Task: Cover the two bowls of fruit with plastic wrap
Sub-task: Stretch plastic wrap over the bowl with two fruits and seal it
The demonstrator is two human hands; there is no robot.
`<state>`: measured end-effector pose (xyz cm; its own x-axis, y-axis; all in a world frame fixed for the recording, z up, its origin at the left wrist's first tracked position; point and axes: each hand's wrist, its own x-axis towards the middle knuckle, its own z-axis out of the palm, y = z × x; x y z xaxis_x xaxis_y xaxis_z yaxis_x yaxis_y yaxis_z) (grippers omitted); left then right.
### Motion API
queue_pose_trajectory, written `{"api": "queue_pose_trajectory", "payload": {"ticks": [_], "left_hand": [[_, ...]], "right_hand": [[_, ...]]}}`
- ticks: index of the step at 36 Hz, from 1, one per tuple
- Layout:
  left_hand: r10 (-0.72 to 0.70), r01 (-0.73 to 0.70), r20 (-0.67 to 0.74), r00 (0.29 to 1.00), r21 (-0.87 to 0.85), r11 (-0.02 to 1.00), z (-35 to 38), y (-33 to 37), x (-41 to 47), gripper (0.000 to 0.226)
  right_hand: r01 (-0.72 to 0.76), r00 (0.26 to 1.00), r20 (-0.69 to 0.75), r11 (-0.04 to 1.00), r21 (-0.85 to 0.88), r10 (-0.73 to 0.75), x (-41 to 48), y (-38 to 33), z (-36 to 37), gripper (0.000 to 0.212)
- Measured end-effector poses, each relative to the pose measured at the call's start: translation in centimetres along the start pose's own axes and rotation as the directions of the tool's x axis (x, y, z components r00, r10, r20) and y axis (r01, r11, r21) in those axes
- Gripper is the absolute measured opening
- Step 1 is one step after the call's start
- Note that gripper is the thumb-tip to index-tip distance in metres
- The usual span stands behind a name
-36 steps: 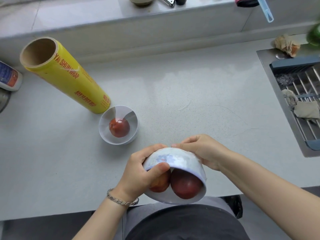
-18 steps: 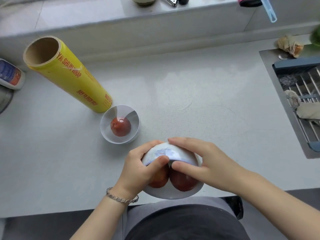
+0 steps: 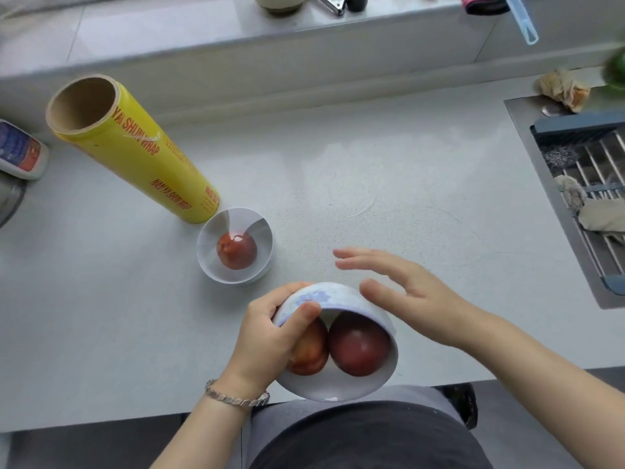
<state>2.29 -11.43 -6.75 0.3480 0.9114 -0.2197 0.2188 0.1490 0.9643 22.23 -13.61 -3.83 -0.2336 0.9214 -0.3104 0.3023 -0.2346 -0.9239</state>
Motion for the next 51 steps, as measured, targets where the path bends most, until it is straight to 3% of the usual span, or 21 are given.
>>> {"api": "queue_pose_trajectory", "payload": {"ticks": [2,4,8,12,15,18,21,24,27,34,36,42,44,47,51], "left_hand": [[0.004,-0.004,0.001,1.000,-0.005,1.000,-0.2,0.1,0.2,0.044],[0.011,-0.012,0.009,1.000,0.009,1.000,-0.4,0.2,0.4,0.053],[0.015,-0.015,0.003,1.000,0.030,0.999,-0.4,0.4,0.5,0.040],[0.012,-0.011,-0.012,1.000,0.033,0.999,-0.4,-0.1,0.4,0.060],[0.029,-0.029,-0.023,0.999,-0.006,1.000,-0.3,-0.1,0.4,0.066],[-0.006,-0.010,-0.142,0.990,-0.110,0.994,-0.1,0.1,0.7,0.060],[-0.096,0.047,-0.207,0.974,-0.233,0.971,0.5,-0.2,0.8,0.062],[-0.191,0.128,-0.173,0.966,-0.324,0.937,0.9,-0.8,0.8,0.074],[-0.228,0.200,-0.066,0.971,-0.287,0.937,0.5,-0.8,0.8,0.079],[-0.162,0.163,0.197,0.967,0.012,0.987,-0.7,0.4,2.2,0.086],[-0.152,0.140,0.218,0.964,0.068,0.988,-0.3,0.4,2.3,0.086],[-0.107,0.109,0.064,0.992,-0.034,0.993,0.4,0.1,1.5,0.068],[-0.109,0.111,0.033,0.993,-0.059,0.992,0.6,0.3,1.2,0.061],[-0.090,0.090,0.014,0.996,-0.034,0.995,0.9,0.8,0.9,0.047],[-0.087,0.086,0.012,0.996,0.042,0.995,1.1,1.1,0.7,0.037]], "right_hand": [[0.170,0.985,0.030,0.985,-0.018,-0.169,-0.4,-0.4,0.7,0.052],[0.225,0.971,0.098,0.973,-0.055,-0.219,-0.5,-0.4,1.6,0.056],[0.144,0.986,0.090,0.987,-0.065,-0.138,0.4,0.0,2.0,0.054],[-0.002,0.992,0.128,0.998,-0.064,0.011,1.0,0.8,1.7,0.057],[-0.077,0.985,0.161,0.988,0.132,0.056,0.8,1.7,1.1,0.061],[-0.164,0.979,0.173,0.920,0.357,0.107,-0.1,2.5,0.5,0.073],[-0.165,0.984,0.132,0.882,0.442,0.118,-0.5,3.1,0.4,0.060],[-0.124,0.992,0.034,0.864,0.488,0.123,-0.4,3.3,0.4,0.048],[-0.097,0.992,-0.020,0.848,0.521,0.125,-0.4,3.3,0.3,0.044],[-0.126,0.989,-0.021,0.913,0.388,0.145,-0.4,3.3,0.3,0.043],[-0.135,0.989,0.000,0.924,0.358,0.145,-0.3,3.1,0.3,0.046],[-0.189,0.982,0.073,0.904,0.384,0.175,-0.2,2.0,0.0,0.045],[-0.203,0.977,0.006,0.915,0.350,0.215,0.1,1.5,-0.4,0.036],[-0.231,0.956,-0.111,0.930,0.285,0.272,0.7,0.7,-1.0,0.014],[-0.316,0.945,-0.041,0.937,0.149,0.325,1.7,-0.1,-1.3,0.017]]}}
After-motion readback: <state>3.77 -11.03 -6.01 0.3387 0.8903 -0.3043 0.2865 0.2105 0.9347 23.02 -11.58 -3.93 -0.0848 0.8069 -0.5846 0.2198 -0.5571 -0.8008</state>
